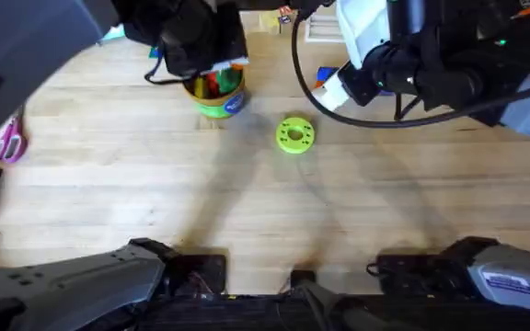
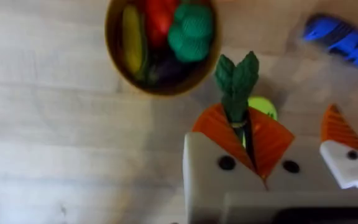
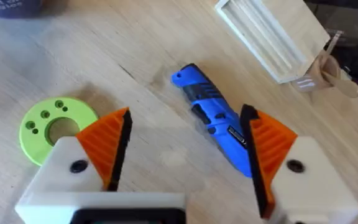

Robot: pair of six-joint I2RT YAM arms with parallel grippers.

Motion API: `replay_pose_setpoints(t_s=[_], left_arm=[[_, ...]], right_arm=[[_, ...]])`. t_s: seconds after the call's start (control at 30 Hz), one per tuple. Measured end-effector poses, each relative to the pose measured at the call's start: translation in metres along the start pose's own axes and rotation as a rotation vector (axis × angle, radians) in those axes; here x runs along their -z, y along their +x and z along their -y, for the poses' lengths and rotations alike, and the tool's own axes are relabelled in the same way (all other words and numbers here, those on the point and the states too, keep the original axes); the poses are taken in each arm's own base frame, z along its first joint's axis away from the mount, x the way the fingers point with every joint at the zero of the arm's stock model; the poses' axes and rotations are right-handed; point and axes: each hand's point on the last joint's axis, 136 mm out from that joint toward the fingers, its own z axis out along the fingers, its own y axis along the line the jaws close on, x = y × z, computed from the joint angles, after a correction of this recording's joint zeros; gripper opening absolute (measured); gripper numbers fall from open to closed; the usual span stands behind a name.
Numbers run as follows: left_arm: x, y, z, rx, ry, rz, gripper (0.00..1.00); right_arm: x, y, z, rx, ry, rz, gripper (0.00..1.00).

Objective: Pick up the gripper from the table and insert it into the empty holder that is missing its gripper. Then pick up a screw, insert it into the mounting hole, and use the screwdriver to tighten it. Finally, clean up the table by picking up the vegetable and placing it into the bucket.

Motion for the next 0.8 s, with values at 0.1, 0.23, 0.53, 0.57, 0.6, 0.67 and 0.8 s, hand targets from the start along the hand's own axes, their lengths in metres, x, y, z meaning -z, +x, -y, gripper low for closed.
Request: replay_pose_setpoints(t_s=[0.1, 0.23, 0.53, 0.57, 0.6, 0.67, 0.8], left_arm=[[0.02, -0.033, 0.004, -0.013, 0.0, 0.147, 0.018], [0.02, -0.05, -0.013, 0.01, -0.103, 0.227, 0.018], [-0.034, -0.056, -0.047, 0.122, -0.296, 0.17, 0.018], [-0.042, -0.055, -0.05, 0.126, -0.312, 0.155, 0.018], [-0.049, -0.053, -0.053, 0.128, -0.327, 0.14, 0.018], [-0.059, -0.051, -0.057, 0.131, -0.348, 0.117, 0.018], [-0.067, -0.049, -0.06, 0.132, -0.36, 0.103, 0.018]], right_arm=[[0.0, 0.0, 0.0, 0.0, 0.0, 0.0, 0.991], [0.0, 0.0, 0.0, 0.0, 0.0, 0.0, 0.991], [0.0, 0.0, 0.0, 0.0, 0.0, 0.0, 0.991], [0.0, 0.0, 0.0, 0.0, 0.0, 0.0, 0.991], [0.0, 0.0, 0.0, 0.0, 0.0, 0.0, 0.991], [0.0, 0.0, 0.0, 0.0, 0.0, 0.0, 0.991], [0.0, 0.0, 0.0, 0.0, 0.0, 0.0, 0.991]])
